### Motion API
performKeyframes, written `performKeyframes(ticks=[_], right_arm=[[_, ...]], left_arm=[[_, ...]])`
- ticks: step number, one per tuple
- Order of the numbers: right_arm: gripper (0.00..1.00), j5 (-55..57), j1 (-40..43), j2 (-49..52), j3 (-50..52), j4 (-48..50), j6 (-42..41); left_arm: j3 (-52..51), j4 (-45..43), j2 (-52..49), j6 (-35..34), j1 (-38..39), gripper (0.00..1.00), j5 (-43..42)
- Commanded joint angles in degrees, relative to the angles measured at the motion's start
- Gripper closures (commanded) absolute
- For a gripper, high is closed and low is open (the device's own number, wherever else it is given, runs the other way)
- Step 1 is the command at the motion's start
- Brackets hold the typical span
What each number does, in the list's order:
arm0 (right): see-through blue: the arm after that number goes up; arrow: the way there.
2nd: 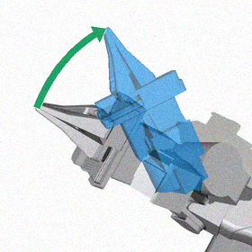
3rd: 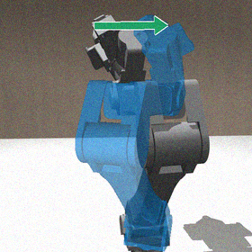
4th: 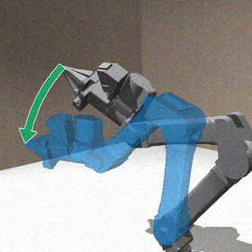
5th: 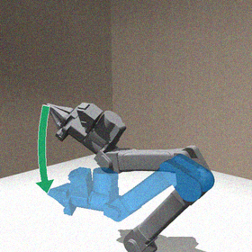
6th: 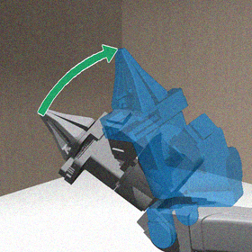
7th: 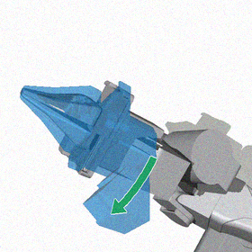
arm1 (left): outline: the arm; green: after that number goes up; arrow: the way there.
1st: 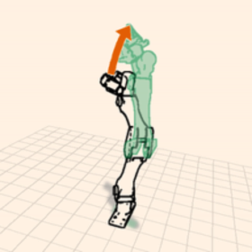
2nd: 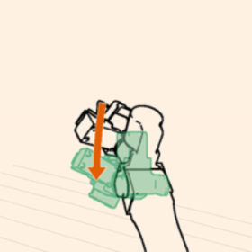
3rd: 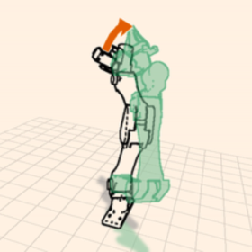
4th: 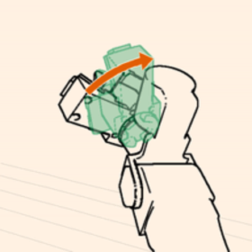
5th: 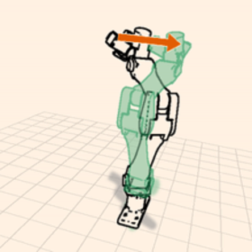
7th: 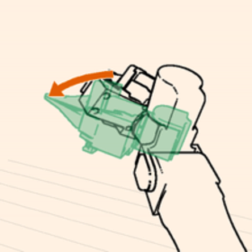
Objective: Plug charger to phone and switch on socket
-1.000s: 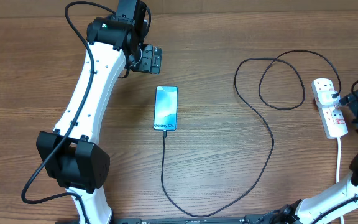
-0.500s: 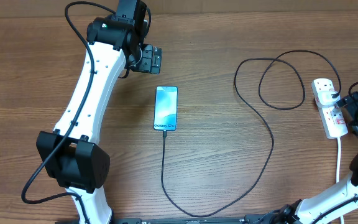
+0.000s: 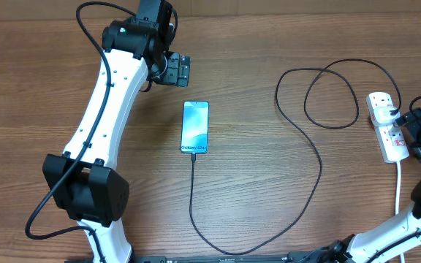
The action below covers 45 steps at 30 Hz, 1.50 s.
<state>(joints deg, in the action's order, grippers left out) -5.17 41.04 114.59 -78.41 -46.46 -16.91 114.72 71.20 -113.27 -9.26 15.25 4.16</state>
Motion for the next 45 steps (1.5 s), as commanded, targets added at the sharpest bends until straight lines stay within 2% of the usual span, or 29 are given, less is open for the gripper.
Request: performKeyframes(ticks=[1,10,19,26,33,45], right_arm=[[0.0,0.4,-1.6,0.6,1.6,-1.9,0.7],[0.0,0.4,-1.6,-0.2,1.4,-3.8,0.3],[0.0,2.6,-1.6,-12.1,1.4,-3.6,-1.1],[0.02,-4.0,-2.6,-16.7,1.4,-7.2,-1.1],[0.02,-3.7,-9.2,-16.7,2.0,-8.4,-0.6],[0.0,3.0,-22.7,-16.7,2.0,-8.7,-0.6]], left_arm=[[0.4,0.1,0.9,-0.2,-0.2,0.0,0.7],[0.4,0.1,0.9,-0.2,-0.2,0.0,0.7],[0.4,0.1,0.9,-0.2,-0.2,0.0,0.7],[0.4,0.1,0.9,-0.2,-0.2,0.0,0.7],[0.4,0.1,0.9,-0.2,-0.2,0.0,0.7],[0.4,0.1,0.9,-0.2,-0.2,0.0,0.7]])
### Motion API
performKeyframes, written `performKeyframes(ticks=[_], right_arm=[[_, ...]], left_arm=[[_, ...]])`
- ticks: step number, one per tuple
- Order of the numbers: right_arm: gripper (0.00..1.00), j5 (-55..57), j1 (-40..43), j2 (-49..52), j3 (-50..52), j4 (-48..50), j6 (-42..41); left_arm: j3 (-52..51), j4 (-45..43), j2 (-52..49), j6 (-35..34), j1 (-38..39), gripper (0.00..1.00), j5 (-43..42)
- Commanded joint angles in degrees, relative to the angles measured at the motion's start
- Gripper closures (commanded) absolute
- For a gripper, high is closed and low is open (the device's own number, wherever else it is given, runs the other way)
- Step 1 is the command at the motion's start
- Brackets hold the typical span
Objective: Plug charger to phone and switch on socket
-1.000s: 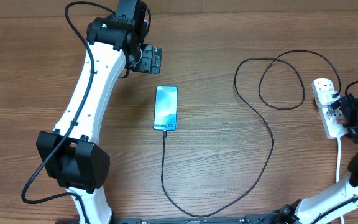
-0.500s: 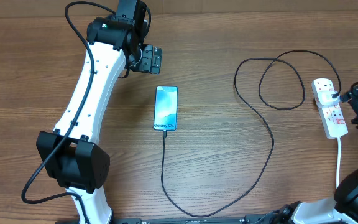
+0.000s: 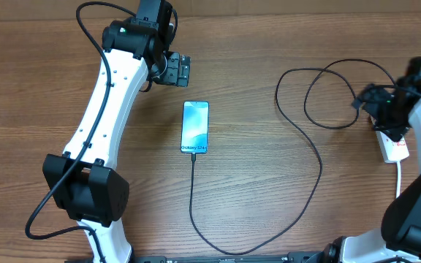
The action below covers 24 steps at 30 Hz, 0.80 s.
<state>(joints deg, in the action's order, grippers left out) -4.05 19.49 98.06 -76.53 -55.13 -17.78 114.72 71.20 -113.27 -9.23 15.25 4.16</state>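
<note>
The phone (image 3: pixel 195 127) lies face up mid-table with its screen lit. A black charger cable (image 3: pixel 193 197) is plugged into its near end, runs toward the table's front edge, then curves right and loops (image 3: pixel 330 95) toward the white socket strip (image 3: pixel 393 148) at the right. My right gripper (image 3: pixel 372 100) hangs over the far end of the strip and hides it; whether its fingers are open or shut does not show. My left gripper (image 3: pixel 183 70) stands open, a little beyond the phone's far left corner, holding nothing.
The strip's white lead (image 3: pixel 398 186) runs toward the front edge beside my right arm's base. My left arm (image 3: pixel 101 117) stretches along the left side of the wooden table (image 3: pixel 269 190).
My right gripper was at the right of the socket strip's near part; now it is over the strip's far end, covering the plug and switch there. Phone, cable and left arm are unchanged.
</note>
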Motion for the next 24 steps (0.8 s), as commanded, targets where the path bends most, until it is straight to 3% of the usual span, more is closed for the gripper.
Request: performKeyframes(ticks=[1,24], right_arm=[[0.0,1.9,-1.6,-0.2,0.2,-0.1,0.3],[0.0,1.0,-3.1,-0.2,5.2,3.8,0.0]], left_arm=[[0.4,0.1,0.9,-0.2,-0.2,0.0,0.7],[0.4,0.1,0.9,-0.2,-0.2,0.0,0.7]])
